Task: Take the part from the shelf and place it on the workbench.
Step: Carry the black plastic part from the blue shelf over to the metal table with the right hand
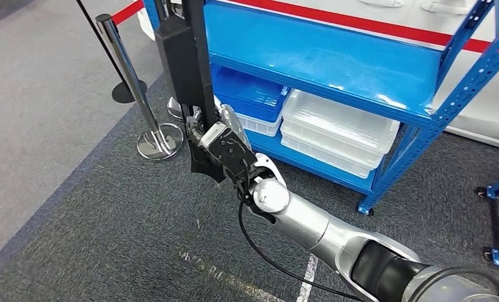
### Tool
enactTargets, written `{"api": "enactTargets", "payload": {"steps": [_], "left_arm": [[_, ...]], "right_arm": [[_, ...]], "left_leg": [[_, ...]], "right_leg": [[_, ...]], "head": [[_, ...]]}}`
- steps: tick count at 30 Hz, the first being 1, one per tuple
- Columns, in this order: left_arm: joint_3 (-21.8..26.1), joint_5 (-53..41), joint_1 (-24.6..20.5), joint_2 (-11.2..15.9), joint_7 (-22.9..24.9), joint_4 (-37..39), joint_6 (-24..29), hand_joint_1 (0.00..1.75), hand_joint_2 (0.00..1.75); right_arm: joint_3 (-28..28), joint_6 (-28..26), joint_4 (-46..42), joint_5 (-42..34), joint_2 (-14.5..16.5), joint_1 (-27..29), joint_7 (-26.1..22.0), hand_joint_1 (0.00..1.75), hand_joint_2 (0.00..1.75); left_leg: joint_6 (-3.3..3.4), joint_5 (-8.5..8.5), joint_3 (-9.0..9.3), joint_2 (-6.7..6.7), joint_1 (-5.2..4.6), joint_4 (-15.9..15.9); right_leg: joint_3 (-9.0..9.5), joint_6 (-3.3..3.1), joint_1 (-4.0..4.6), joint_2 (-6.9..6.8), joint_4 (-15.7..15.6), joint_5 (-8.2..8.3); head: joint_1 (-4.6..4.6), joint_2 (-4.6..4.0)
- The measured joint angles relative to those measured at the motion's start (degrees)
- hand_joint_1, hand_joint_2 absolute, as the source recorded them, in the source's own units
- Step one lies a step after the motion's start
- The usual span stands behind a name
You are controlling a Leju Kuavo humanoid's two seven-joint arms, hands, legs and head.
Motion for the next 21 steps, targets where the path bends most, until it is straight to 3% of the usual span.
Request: {"api": "enactTargets", "payload": {"steps": [1,2,4,5,7,8,10,12,14,16,17,18,19,21], "left_arm": [[0.11,0.02,0.10,0.22,0.03,-0.01,0.14,0.00,1.75],[0.27,0.08,0.26,0.38,0.09,-0.01,0.26,0.00,1.75],[0.56,0.24,0.59,0.72,0.18,-0.01,0.38,0.00,1.75],[0.65,0.27,0.69,0.90,0.20,-0.01,0.40,0.00,1.75],[0.74,0.28,0.75,1.16,0.12,-0.01,0.39,0.00,1.75],[0.78,0.28,0.78,1.22,0.06,0.00,0.27,0.00,1.75],[0.86,0.28,1.10,1.20,-0.21,0.00,-0.15,0.00,1.75],[0.88,0.26,1.42,1.08,-0.60,0.00,-0.66,0.00,1.75],[0.89,0.23,1.23,0.86,-0.91,0.00,-0.95,0.00,1.75],[0.96,0.25,1.02,0.58,-1.12,0.00,-1.00,0.00,1.75],[1.00,0.27,1.09,0.43,-1.19,-0.01,-0.98,0.00,1.75],[1.03,0.31,1.25,0.29,-1.22,0.00,-0.98,0.00,1.75],[1.03,0.33,1.49,0.17,-1.22,0.01,-1.01,0.00,1.75],[1.03,0.39,1.87,0.09,-1.21,0.02,-1.05,0.00,1.75]], "right_arm": [[-0.03,0.09,0.18,-0.04,0.02,0.30,-0.08,1.75,1.75],[-0.03,0.18,0.36,0.05,0.07,0.50,-0.06,1.75,1.75],[-0.03,0.28,0.58,0.49,0.24,0.64,0.13,1.75,1.75],[-0.03,0.33,0.61,0.67,0.37,0.66,0.23,1.75,1.75],[-0.03,0.55,0.62,0.79,0.57,0.80,0.31,1.75,1.75],[-0.02,0.70,0.64,0.91,0.66,0.97,0.37,1.75,1.75],[0.03,0.85,0.65,1.73,0.84,1.40,0.70,1.75,1.75],[0.10,0.64,0.54,3.03,0.99,1.78,1.16,1.75,1.75],[0.15,0.00,0.26,4.16,0.98,2.25,1.44,1.75,1.75],[0.15,-1.05,-0.27,5.07,0.75,3.25,1.77,1.75,1.75],[0.14,-1.67,-0.64,5.46,0.55,3.84,2.03,1.75,1.75],[0.09,-2.33,-1.09,5.82,0.33,4.33,2.38,1.75,1.75],[0.01,-2.95,-1.62,6.16,0.07,4.68,2.74,1.75,1.75],[-0.28,-3.81,-2.77,6.61,-0.52,5.07,3.25,1.75,1.75]], "left_leg": [[0.08,-0.34,-0.93,0.20,0.01,1.86],[0.30,0.35,-0.77,0.30,-0.03,1.53],[1.19,3.56,2.62,1.36,-0.49,-4.79],[1.76,4.77,4.81,2.87,-1.08,-8.80],[2.69,5.76,7.54,4.97,-2.25,-13.81],[2.94,5.64,7.79,5.04,-2.61,-14.43],[3.29,6.08,8.33,3.42,-2.48,-15.49],[3.78,6.61,9.46,2.03,-1.95,-17.01],[4.25,6.85,10.05,0.60,-1.61,-17.61],[4.36,6.77,10.06,-1.26,-1.45,-17.38],[4.23,6.63,10.04,-2.26,-1.30,-17.11],[3.97,6.40,10.00,-3.23,-1.08,-16.68],[3.60,6.03,9.89,-4.11,-0.83,-16.03],[2.71,5.24,9.06,-5.61,-0.48,-14.30]], "right_leg": [[0.01,-0.12,0.14,-0.83,0.00,-0.08],[0.04,-0.24,0.28,-1.63,-0.01,-0.16],[0.25,-0.38,0.51,-3.05,-0.14,-0.33],[0.47,-0.37,0.65,-3.71,-0.32,-0.41],[0.93,-0.15,0.80,-4.98,-0.91,-0.46],[1.14,0.00,0.86,-5.65,-1.23,-0.47],[1.68,0.42,0.82,-6.32,-1.60,-0.70],[1.18,0.73,0.76,-3.55,0.36,-2.09],[-1.88,0.85,0.73,0.16,6.66,-4.98],[-5.27,1.12,0.67,1.19,12.46,-6.57],[-5.77,1.32,0.55,1.28,12.69,-5.82],[-5.26,1.56,0.37,1.43,10.94,-4.16],[-3.88,1.90,0.07,2.00,7.54,-1.99],[-1.50,2.34,-0.43,4.25,1.87,0.36]], "head": [[0.00,0.00],[0.00,0.00],[0.00,0.00],[0.00,0.00],[0.00,0.00],[0.00,0.00],[0.04,0.00],[0.09,-0.01],[0.11,-0.01],[0.13,-0.01],[0.13,-0.01],[0.12,0.00],[0.13,0.00],[0.11,0.00]]}}
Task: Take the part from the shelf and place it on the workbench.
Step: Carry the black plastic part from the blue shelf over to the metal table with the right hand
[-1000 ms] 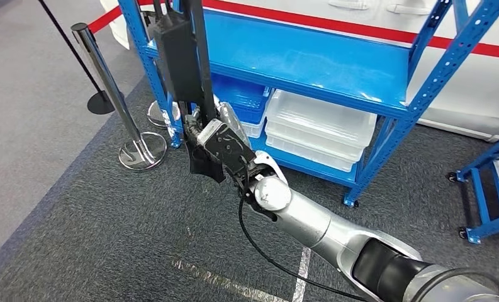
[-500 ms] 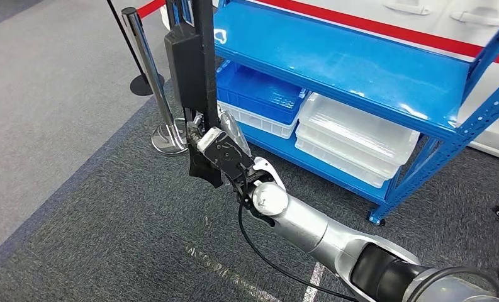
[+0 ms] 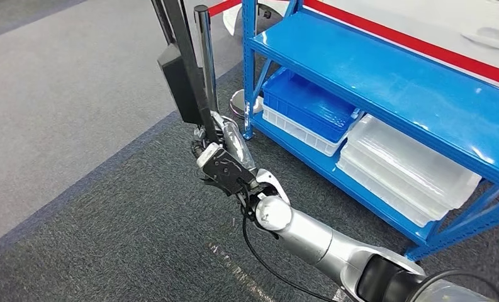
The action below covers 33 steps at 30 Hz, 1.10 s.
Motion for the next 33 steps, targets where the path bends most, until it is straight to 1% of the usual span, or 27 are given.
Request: {"api": "enactTargets", "payload": {"steps": [1,2,4,5,6,8,10,11,12,13,15,16,17,19,20,21,23,24,25,26,27,28,29,30,31,32,33], "left_arm": [[0.00,0.01,0.10,-0.02,-0.01,0.00,-0.02,0.00,1.75],[0.00,0.02,0.23,-0.03,-0.01,0.01,-0.02,0.00,1.75],[0.01,0.03,0.62,-0.08,-0.02,0.03,-0.01,0.00,1.75],[0.01,0.04,0.81,-0.15,-0.03,0.05,-0.01,0.00,1.75],[0.02,0.05,0.86,-0.21,-0.04,0.07,-0.02,0.00,1.75],[0.02,0.10,0.69,-0.37,-0.15,0.08,-0.09,0.00,1.75],[0.02,0.22,0.53,-0.48,-0.38,0.08,-0.24,0.00,1.75],[0.02,0.28,0.53,-0.57,-0.50,0.08,-0.35,0.00,1.75],[0.02,0.34,0.56,-0.64,-0.61,0.07,-0.48,0.00,1.75],[0.02,0.41,0.59,-0.68,-0.70,0.07,-0.61,0.00,1.75],[0.02,0.49,0.52,-0.68,-0.88,0.08,-0.76,0.00,1.75],[0.02,0.52,0.41,-0.65,-0.95,0.09,-0.78,0.00,1.75],[0.03,0.54,0.31,-0.62,-0.98,0.09,-0.75,0.00,1.75],[0.04,0.55,0.30,-0.46,-1.01,0.16,-0.70,0.00,1.75],[0.04,0.55,0.45,-0.43,-1.02,0.19,-0.67,0.00,1.75],[0.04,0.56,0.58,-0.40,-1.01,0.22,-0.64,0.00,1.75],[0.04,0.56,0.53,-0.51,-0.97,0.22,-0.63,0.00,1.75],[0.04,0.56,0.36,-0.60,-0.93,0.22,-0.66,0.00,1.75],[0.04,0.56,0.19,-0.69,-0.89,0.22,-0.69,0.00,1.75],[0.04,0.56,0.11,-0.79,-0.82,0.22,-0.74,0.00,1.75],[0.04,0.56,0.15,-0.87,-0.73,0.22,-0.79,0.00,1.75],[0.04,0.55,0.24,-0.93,-0.66,0.22,-0.83,0.00,1.75],[0.04,0.55,0.33,-0.97,-0.61,0.22,-0.86,0.00,1.75],[0.04,0.55,0.33,-0.99,-0.59,0.22,-0.90,0.00,1.75],[0.04,0.56,0.29,-0.99,-0.57,0.22,-0.96,0.00,1.75],[0.04,0.57,0.28,-0.99,-0.55,0.22,-1.06,0.00,1.75],[0.04,0.61,0.33,-0.99,-0.53,0.22,-1.16,0.00,1.75]], "right_arm": [[-0.19,-0.25,-0.58,0.11,-0.28,0.26,0.16,1.75,1.75],[-0.35,-0.39,-1.09,0.14,-0.53,0.54,0.28,1.75,1.75],[-0.54,-0.49,-1.87,0.13,-0.82,0.98,0.51,1.75,1.75],[-0.60,-0.50,-2.21,0.13,-0.93,1.05,0.62,1.75,1.75],[-0.65,-0.52,-2.58,0.14,-1.01,1.08,0.72,1.75,1.75],[-0.86,-0.71,-3.44,0.19,-1.33,1.26,1.03,1.75,1.75],[-1.14,-1.17,-4.26,0.22,-1.86,1.79,1.49,1.75,1.75],[-1.34,-1.43,-4.70,0.22,-2.16,2.21,1.73,1.75,1.75],[-1.58,-1.68,-5.17,0.19,-2.42,2.67,1.92,1.75,1.75],[-1.86,-1.89,-5.72,0.07,-2.68,3.11,2.05,1.75,1.75],[-2.55,-2.16,-6.93,-0.60,-3.13,4.00,1.94,1.75,1.75],[-2.92,-2.15,-7.52,-1.12,-3.38,4.44,1.75,1.75,1.75],[-3.30,-2.04,-8.01,-1.64,-3.61,4.89,1.52,1.75,1.75],[-3.93,-1.71,-8.86,-2.29,-4.01,5.75,1.19,1.75,1.75],[-4.20,-1.62,-9.25,-2.42,-4.25,6.11,1.13,1.75,1.75],[-4.50,-1.57,-9.69,-2.45,-4.47,6.39,1.07,1.75,1.75],[-5.18,-1.56,-10.60,-2.45,-5.11,6.83,1.03,1.75,1.75],[-5.54,-1.56,-11.03,-2.36,-5.47,7.08,1.12,1.75,1.75],[-5.85,-1.56,-11.38,-2.19,-5.88,7.38,1.42,1.75,1.75],[-6.15,-1.53,-11.69,-1.92,-6.31,7.64,1.93,1.75,1.75],[-6.41,-1.47,-11.97,-1.54,-6.69,7.80,2.56,1.75,1.75],[-6.67,-1.39,-12.31,-1.14,-7.06,7.84,3.29,1.75,1.75],[-6.92,-1.27,-12.67,-0.72,-7.45,7.79,4.00,1.75,1.75],[-7.19,-1.10,-13.04,-0.31,-7.83,7.66,4.68,1.75,1.75],[-7.50,-0.85,-13.46,0.05,-8.25,7.49,5.45,1.75,1.75],[-7.80,-0.50,-13.88,0.50,-8.69,7.28,6.31,1.75,1.75],[-8.05,-0.04,-14.31,1.02,-9.14,6.94,7.34,1.75,1.75]], "left_leg": [[-0.36,-0.23,-0.57,-0.63,0.09,0.71],[-0.64,-0.23,-1.08,-1.26,0.13,1.04],[-0.95,-0.09,-1.68,-2.12,0.27,1.10],[-1.13,-0.35,-1.99,-1.33,0.20,1.53],[-1.32,-1.06,-2.68,0.21,0.17,2.91],[-1.69,-3.74,-5.60,4.17,0.12,8.84],[-1.67,-5.83,-8.96,5.72,0.23,15.16],[-1.46,-5.69,-9.54,5.90,0.19,16.14],[-1.14,-4.62,-8.92,5.99,0.08,14.91],[-0.71,-2.90,-7.19,6.35,-0.17,11.73],[0.26,-0.52,-2.97,8.97,-1.24,4.00],[0.66,-0.13,-1.57,10.14,-1.79,1.45],[0.96,-0.28,-1.01,10.77,-2.27,0.20],[1.41,-0.03,-0.26,9.53,-2.53,-1.05],[1.54,0.32,0.45,8.73,-2.45,-1.99],[1.69,0.70,1.30,8.07,-2.22,-2.93],[1.94,1.26,2.32,6.77,-1.68,-3.95],[2.11,1.29,2.39,6.02,-1.51,-3.94],[2.16,1.24,2.37,5.08,-1.38,-3.83],[2.09,1.10,2.36,4.06,-1.28,-3.64],[1.91,0.88,2.34,3.05,-1.14,-3.32],[1.63,0.56,2.31,2.08,-0.92,-2.81],[1.27,0.12,2.16,1.18,-0.67,-2.09],[0.83,-0.40,1.75,0.30,-0.51,-1.10],[0.44,-0.83,1.22,-0.54,-0.37,-0.25],[0.11,-1.10,0.66,-1.28,-0.29,0.37],[-0.19,-1.18,0.16,-1.96,-0.22,0.69]], "right_leg": [[0.49,-0.09,-0.08,0.73,-1.26,0.26],[0.45,-0.43,0.06,0.88,-1.30,0.01],[0.47,-1.30,0.15,-0.45,-1.37,0.27],[0.58,-1.65,0.12,-1.04,-1.49,0.32],[0.75,-1.93,0.06,-1.67,-1.67,0.37],[1.05,-2.28,0.38,-3.02,-1.90,0.31],[1.20,-2.50,0.85,-4.64,-1.94,0.16],[1.25,-2.63,1.05,-5.48,-1.95,0.04],[1.35,-2.71,1.21,-6.28,-1.96,-0.09],[1.49,-2.77,1.33,-7.05,-2.00,-0.22],[2.00,-2.73,1.48,-8.48,-2.37,-0.42],[2.26,-2.61,1.46,-9.10,-2.66,-0.46],[2.51,-2.41,1.39,-9.77,-3.00,-0.49],[3.04,-1.87,1.30,-10.98,-3.70,-0.59],[3.34,-1.60,1.23,-10.47,-3.67,-0.76],[3.24,-1.41,1.22,-9.08,-2.90,-1.31],[1.06,-1.16,1.11,-5.06,2.10,-3.63],[-0.98,-1.05,1.11,-3.83,5.70,-5.03],[-2.93,-0.88,1.05,-3.27,8.77,-5.86],[-4.23,-0.69,0.96,-3.06,10.33,-5.71],[-4.56,-0.48,0.82,-2.98,9.84,-4.51],[-3.78,-0.23,0.62,-2.72,7.29,-2.43],[-2.45,0.06,0.33,-1.89,3.71,-0.32],[-1.09,0.30,0.09,-0.51,0.57,1.02],[-0.17,0.30,-0.08,0.50,-1.48,1.66],[0.17,0.12,-0.10,1.15,-2.27,1.58],[0.21,-0.28,0.05,1.06,-2.19,1.30]], "head": [[-0.01,0.00],[-0.01,0.00],[-0.01,0.00],[-0.08,0.00],[-0.17,0.00],[-0.37,0.00],[-0.39,0.00],[-0.39,0.00],[-0.39,0.00],[-0.38,0.00],[-0.37,0.00],[-0.38,0.00],[-0.38,0.00],[-0.38,0.00],[-0.34,-0.01],[-0.37,-0.01],[-0.38,-0.01],[-0.40,0.00],[-0.37,0.01],[-0.33,-0.01],[-0.32,-0.01],[-0.30,-0.01],[-0.28,-0.01],[-0.27,-0.01],[-0.26,-0.01],[-0.27,-0.01],[-0.27,-0.01]]}}
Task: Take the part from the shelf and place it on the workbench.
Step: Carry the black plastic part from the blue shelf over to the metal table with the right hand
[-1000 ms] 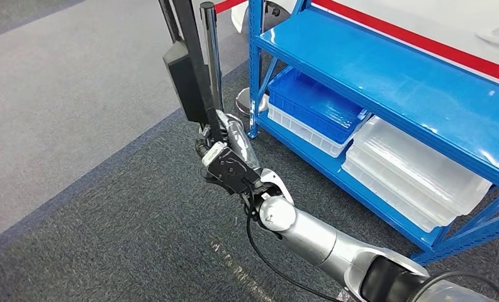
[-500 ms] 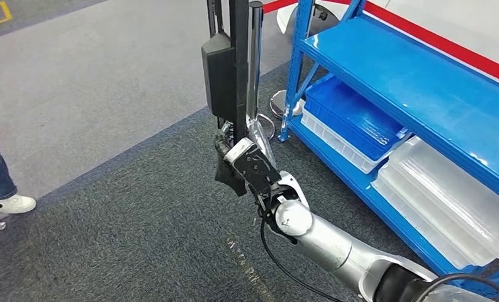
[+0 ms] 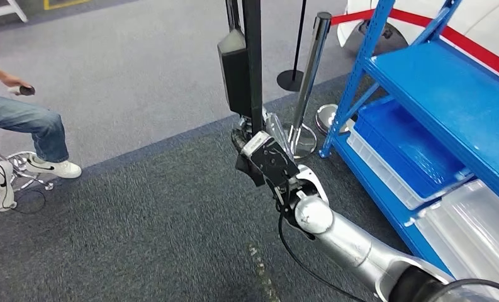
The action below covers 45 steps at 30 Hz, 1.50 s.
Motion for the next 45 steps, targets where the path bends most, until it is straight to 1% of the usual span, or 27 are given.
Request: {"api": "enactTargets", "payload": {"steps": [1,2,4,5,6,8,9,11,12,14,15,17,19,21,23,24,26,28,30,32,34,36,37,39,41,43,45], "left_arm": [[0.00,0.05,0.15,0.04,0.00,0.02,-0.09,0.00,1.75],[0.00,0.11,0.33,0.04,-0.03,0.04,-0.16,0.00,1.75],[0.00,0.28,0.35,0.10,-0.10,0.08,-0.16,0.00,1.75],[0.00,0.34,0.25,0.08,-0.12,0.08,-0.16,0.00,1.75],[0.00,0.37,0.12,0.11,-0.13,0.09,-0.16,0.00,1.75],[0.00,0.38,0.08,0.09,-0.13,0.09,-0.16,0.00,1.75],[0.00,0.38,0.13,0.06,-0.13,0.09,-0.16,0.00,1.75],[0.00,0.41,0.18,0.03,-0.13,0.09,-0.16,0.00,1.75],[0.00,0.44,0.12,0.10,-0.13,0.09,-0.16,0.00,1.75],[0.00,0.49,-0.07,0.29,-0.14,0.09,-0.16,0.00,1.75],[0.00,0.52,-0.14,0.43,-0.14,0.10,-0.16,0.00,1.75],[0.00,0.59,0.00,0.62,-0.13,0.15,-0.16,0.00,1.75],[0.00,0.69,0.14,0.70,-0.12,0.19,-0.21,0.00,1.75],[0.00,0.82,-0.10,0.68,-0.09,0.20,-0.31,0.00,1.75],[0.00,0.94,-0.30,0.62,-0.03,0.20,-0.40,0.00,1.75],[0.00,0.99,-0.27,0.57,0.01,0.20,-0.43,0.00,1.75],[0.00,1.07,-0.11,0.50,0.11,0.20,-0.45,0.00,1.75],[0.00,1.11,-0.10,0.50,0.23,0.21,-0.40,0.00,1.75],[0.00,1.14,-0.19,0.56,0.35,0.25,-0.25,0.00,1.75],[0.00,1.15,0.04,0.58,0.43,0.27,-0.11,0.00,1.75],[0.00,1.19,0.22,0.54,0.47,0.29,-0.01,0.00,1.75],[0.00,1.30,0.00,0.52,0.49,0.30,0.07,0.00,1.75],[0.00,1.33,-0.11,0.54,0.50,0.31,0.09,0.00,1.75],[0.00,1.33,-0.11,0.45,0.56,0.30,0.10,0.00,1.75],[0.00,1.32,0.03,0.33,0.62,0.30,0.10,0.00,1.75],[0.00,1.32,0.06,0.43,0.65,0.31,0.11,0.00,1.75],[0.00,1.31,-0.07,0.61,0.68,0.31,0.12,0.00,1.75]], "right_arm": [[-0.17,0.53,-0.47,0.64,-0.43,-0.52,1.25,1.75,1.75],[-0.26,1.08,-0.94,1.39,-0.81,-1.25,2.59,1.75,1.75],[-0.45,2.17,-2.08,3.11,-1.59,-2.93,5.34,1.75,1.75],[-0.58,2.62,-2.69,3.95,-2.03,-3.76,6.54,1.75,1.75],[-0.70,2.98,-3.26,4.66,-2.49,-4.50,7.52,1.75,1.75],[-0.81,3.45,-4.18,5.43,-3.25,-5.70,8.80,1.75,1.75],[-0.83,3.60,-4.56,5.62,-3.55,-6.05,9.13,1.75,1.75],[-0.83,3.81,-5.31,6.18,-4.04,-6.68,9.70,1.75,1.75],[-0.83,3.94,-5.68,6.60,-4.30,-7.15,10.17,1.75,1.75],[-0.84,4.34,-6.36,7.40,-4.96,-8.39,11.48,1.75,1.75],[-0.84,4.59,-6.62,7.70,-5.29,-8.94,12.16,1.75,1.75],[-0.84,4.96,-7.15,8.01,-5.82,-9.72,13.22,1.75,1.75],[-0.85,5.09,-7.65,8.18,-6.33,-10.48,13.75,1.75,1.75],[-0.85,5.16,-8.05,8.31,-7.04,-11.26,13.99,1.75,1.75],[-0.85,5.48,-8.30,8.42,-7.74,-11.56,14.49,1.75,1.75],[-0.85,5.69,-8.42,8.52,-8.06,-11.63,14.88,1.75,1.75],[-0.85,6.11,-8.83,8.82,-8.72,-12.02,15.68,1.75,1.75],[-0.86,6.51,-9.33,9.15,-9.32,-12.64,16.40,1.75,1.75],[-0.88,7.01,-9.75,9.28,-9.92,-13.13,17.14,1.75,1.75],[-0.89,7.48,-10.05,9.29,-10.40,-13.72,17.87,1.75,1.75],[-0.90,7.77,-10.33,9.30,-10.69,-14.48,18.37,1.75,1.75],[-0.90,7.87,-10.71,9.28,-11.09,-14.99,18.67,1.75,1.75],[-0.90,7.87,-10.85,9.27,-11.29,-15.09,18.77,1.75,1.75],[-0.90,7.88,-10.98,9.27,-11.60,-15.16,18.98,1.75,1.75],[-0.90,7.89,-11.10,9.27,-11.76,-15.20,19.08,1.75,1.75],[-0.90,7.89,-11.29,9.26,-11.98,-15.25,19.10,1.75,1.75],[-0.90,7.88,-11.40,9.21,-12.20,-15.27,19.11,1.75,1.75]], "left_leg": [[-0.17,0.03,-0.32,-0.51,0.11,0.04],[-0.37,-0.04,-0.58,0.12,0.05,0.32],[-0.86,-1.48,-2.03,3.57,-0.09,3.10],[-1.10,-2.92,-3.51,5.77,-0.10,6.04],[-1.26,-4.53,-5.42,7.06,0.03,9.61],[-1.18,-6.11,-8.48,7.82,0.22,14.96],[-0.98,-5.44,-8.63,7.87,0.22,14.99],[-0.26,-1.68,-5.57,8.71,-0.18,8.95],[0.17,-0.31,-3.55,10.12,-0.69,5.16],[1.04,0.75,-1.02,12.41,-1.87,0.22],[1.34,0.44,-0.81,12.66,-2.28,-0.35],[1.93,0.72,0.13,11.07,-2.26,-1.61],[2.42,1.24,1.90,9.51,-1.74,-3.44],[2.71,1.43,2.79,8.04,-1.35,-4.14],[2.76,1.12,2.80,6.30,-1.22,-3.80],[2.70,0.86,2.81,5.33,-1.16,-3.49],[2.31,0.07,2.80,3.39,-0.92,-2.40],[1.61,-0.93,2.20,1.60,-0.63,-0.83],[0.94,-1.39,1.09,-0.03,-0.34,0.14],[0.57,-1.42,0.46,-1.27,-0.07,0.39],[0.03,-2.21,-0.40,1.14,-0.19,2.08],[-0.68,-4.50,-3.36,5.62,-0.21,7.58],[-0.91,-5.73,-5.44,6.95,-0.07,11.13],[-0.90,-6.09,-8.30,7.86,0.04,15.19],[-0.15,-2.57,-7.05,8.35,-0.16,11.37],[1.39,0.73,-3.56,11.09,-1.14,4.21],[2.66,1.14,-1.57,13.35,-2.22,0.36]], "right_leg": [[-0.06,-0.49,-0.02,-0.88,0.08,0.01],[0.02,-0.85,-0.02,-1.53,-0.02,0.03],[0.34,-1.46,-0.05,-2.96,-0.29,0.00],[0.49,-1.66,0.16,-3.67,-0.36,-0.09],[0.58,-1.82,0.36,-4.49,-0.39,-0.21],[0.74,-2.01,0.74,-6.18,-0.40,-0.52],[0.89,-2.05,0.90,-7.00,-0.40,-0.70],[1.49,-2.09,1.14,-8.63,-0.43,-1.19],[1.87,-2.06,1.22,-9.41,-0.53,-1.41],[2.43,-1.80,1.27,-10.87,-0.88,-1.72],[2.63,-1.59,1.25,-11.58,-1.11,-1.80],[3.50,-1.01,1.18,-12.47,-1.69,-2.10],[3.56,-0.53,1.08,-9.76,-0.33,-3.13],[0.44,-0.34,1.02,-5.59,5.51,-5.38],[-3.75,-0.18,0.99,-4.26,11.62,-6.74],[-4.77,-0.07,0.92,-4.15,12.30,-5.98],[-3.76,0.25,0.64,-3.52,7.66,-1.76],[-1.46,0.51,0.13,-0.54,1.94,0.70],[-0.56,0.21,0.00,1.45,0.25,0.15],[-0.27,-0.51,0.08,0.25,-0.09,-0.12],[0.25,-1.20,-0.01,-1.36,-0.36,-0.36],[0.83,-1.68,0.24,-3.11,-0.49,-0.77],[1.06,-1.81,0.43,-4.07,-0.50,-1.01],[1.54,-1.91,0.75,-5.91,-0.50,-1.56],[2.35,-1.98,1.13,-7.61,-0.53,-2.20],[3.37,-1.97,1.49,-9.22,-0.85,-2.83],[4.05,-1.67,1.61,-10.70,-1.50,-3.07]], "head": [[-0.02,0.01],[-0.04,0.01],[-0.20,0.00],[-0.27,0.00],[-0.33,0.00],[-0.33,0.01],[-0.33,0.00],[-0.33,0.00],[-0.33,-0.01],[-0.32,0.00],[-0.32,0.00],[-0.32,0.01],[-0.33,0.00],[-0.31,-0.01],[-0.27,-0.01],[-0.27,-0.01],[-0.27,-0.01],[-0.27,0.00],[-0.24,0.00],[-0.21,0.01],[-0.37,0.00],[-0.56,-0.01],[-0.60,-0.01],[-0.60,-0.01],[-0.60,-0.01],[-0.58,-0.02],[-0.58,-0.01]]}}
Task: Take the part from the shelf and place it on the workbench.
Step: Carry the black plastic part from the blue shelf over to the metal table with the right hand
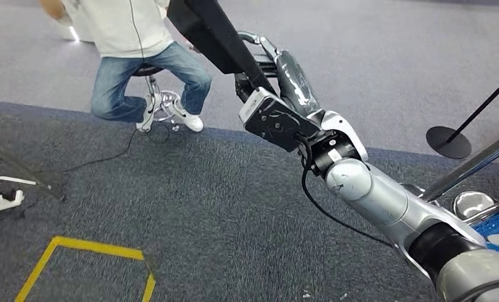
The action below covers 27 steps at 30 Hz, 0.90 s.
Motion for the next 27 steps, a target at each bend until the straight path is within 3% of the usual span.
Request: {"api": "enactTargets", "payload": {"steps": [2,3,5,7,8,9,10,11,13,15,17,18,20,22,24,25,27], "left_arm": [[0.00,-0.01,-0.05,0.10,0.02,0.00,0.01,0.00,1.75],[0.00,0.00,0.06,0.10,0.04,0.00,0.01,0.00,1.75],[0.00,0.01,0.11,0.04,0.08,0.00,0.02,0.00,1.75],[0.00,0.00,-0.11,-0.04,0.11,0.00,0.01,0.00,1.75],[0.00,0.00,-0.25,-0.08,0.12,0.00,0.01,0.00,1.75],[0.00,-0.01,-0.30,-0.14,0.12,0.00,0.00,0.00,1.75],[0.00,0.00,-0.27,-0.20,0.13,0.00,-0.01,0.00,1.75],[0.00,0.01,-0.20,-0.25,0.15,0.00,-0.01,0.00,1.75],[0.00,0.01,-0.13,-0.27,0.20,0.01,-0.02,0.00,1.75],[0.00,0.01,-0.27,-0.22,0.25,0.03,0.02,0.00,1.75],[0.00,-0.01,-0.15,-0.24,0.28,0.05,0.07,0.00,1.75],[0.00,-0.01,0.03,-0.30,0.29,0.09,0.08,0.00,1.75],[0.00,0.00,0.11,-0.40,0.30,0.16,0.09,0.00,1.75],[0.00,-0.05,-0.09,-0.44,0.32,0.19,0.08,0.00,1.75],[0.00,-0.14,-0.15,-0.51,0.37,0.20,0.07,0.00,1.75],[0.00,-0.17,-0.11,-0.57,0.40,0.20,0.07,0.00,1.75],[0.00,-0.19,-0.03,-0.62,0.45,0.20,0.07,0.00,1.75]], "right_arm": [[0.00,-0.01,-0.06,-0.07,-0.11,0.02,0.05,1.75,1.75],[0.00,-0.01,-0.09,-0.09,-0.16,0.00,0.08,1.75,1.75],[-0.01,-0.01,-0.26,-0.07,-0.40,-0.10,0.03,1.75,1.75],[-0.02,-0.01,-0.40,-0.05,-0.69,-0.08,0.01,1.75,1.75],[-0.02,-0.01,-0.41,-0.06,-0.78,-0.02,0.03,1.75,1.75],[-0.02,-0.01,-0.41,-0.07,-0.84,0.07,0.07,1.75,1.75],[-0.02,-0.01,-0.41,-0.07,-0.88,0.12,0.08,1.75,1.75],[-0.02,-0.01,-0.42,-0.07,-0.92,0.14,0.09,1.75,1.75],[-0.02,-0.01,-0.44,-0.07,-0.97,0.14,0.09,1.75,1.75],[-0.02,-0.02,-0.57,-0.06,-1.13,0.20,0.09,1.75,1.75],[-0.02,-0.03,-0.66,-0.04,-1.33,0.35,0.10,1.75,1.75],[-0.02,-0.03,-0.66,-0.02,-1.37,0.32,0.11,1.75,1.75],[-0.02,-0.03,-0.70,0.02,-1.40,0.08,0.10,1.75,1.75],[-0.02,-0.03,-0.79,0.05,-1.45,-0.02,0.09,1.75,1.75],[-0.02,-0.01,-0.82,0.06,-1.49,0.07,0.10,1.75,1.75],[-0.02,0.02,-0.82,0.06,-1.49,0.11,0.10,1.75,1.75],[-0.02,0.10,-0.82,0.05,-1.50,0.07,0.12,1.75,1.75]], "left_leg": [[0.43,-0.16,0.83,-0.88,-0.26,-1.46],[0.44,0.02,1.48,-1.67,-0.10,-2.25],[0.55,0.40,3.06,-3.17,0.62,-3.90],[0.67,0.38,3.64,-4.75,1.07,-4.31],[0.68,0.25,3.70,-5.70,1.17,-4.21],[0.60,0.04,3.74,-6.66,1.26,-4.02],[0.42,-0.25,3.79,-7.61,1.42,-3.69],[0.13,-0.66,3.82,-8.59,1.65,-3.14],[-0.75,-1.80,3.38,-10.43,2.10,-1.41],[-1.56,-2.50,2.35,-12.06,2.34,-0.01],[-2.11,-2.45,1.59,-13.44,2.56,0.15],[-2.37,-2.46,1.45,-13.33,2.60,0.24],[-3.03,-3.52,0.23,-10.41,2.49,2.48],[-3.71,-5.84,-3.06,-6.63,2.59,8.53],[-4.02,-6.94,-6.54,-5.59,2.89,13.69],[-4.00,-6.16,-7.09,-5.44,2.95,13.90],[-3.55,-2.22,-4.90,-4.66,2.86,8.40]], "right_leg": [[0.75,0.46,0.14,-1.43,-0.88,-0.12],[1.21,0.67,0.15,-1.14,-0.98,-0.34],[0.46,1.03,0.09,2.12,1.76,-1.85],[-3.65,1.30,-0.24,5.81,9.06,-4.41],[-6.04,1.53,-0.39,6.49,12.54,-5.21],[-7.79,1.81,-0.60,6.68,14.44,-5.02],[-8.51,2.12,-0.83,6.72,14.18,-3.65],[-8.12,2.50,-1.11,6.92,11.73,-1.25],[-5.85,3.29,-1.87,9.17,4.72,2.81],[-4.60,3.17,-2.29,11.39,1.44,3.46],[-4.49,2.22,-2.14,10.88,1.42,2.97],[-4.30,1.82,-2.10,10.16,1.25,2.93],[-3.60,1.02,-2.21,8.68,0.87,2.75],[-2.93,0.61,-2.10,7.07,0.68,2.36],[-2.42,0.51,-1.99,5.43,0.68,1.86],[-2.12,0.54,-1.96,4.63,0.68,1.58],[-1.28,0.69,-1.88,3.13,0.65,0.97]], "head": [[-0.01,0.01],[0.02,0.01],[0.06,0.00],[0.12,0.00],[0.15,0.00],[0.17,0.00],[0.18,-0.01],[0.17,-0.01],[0.19,-0.01],[0.15,0.01],[0.14,0.02],[0.15,0.01],[0.07,0.01],[-0.05,-0.01],[-0.05,-0.01],[-0.05,-0.01],[-0.05,-0.01]]}}
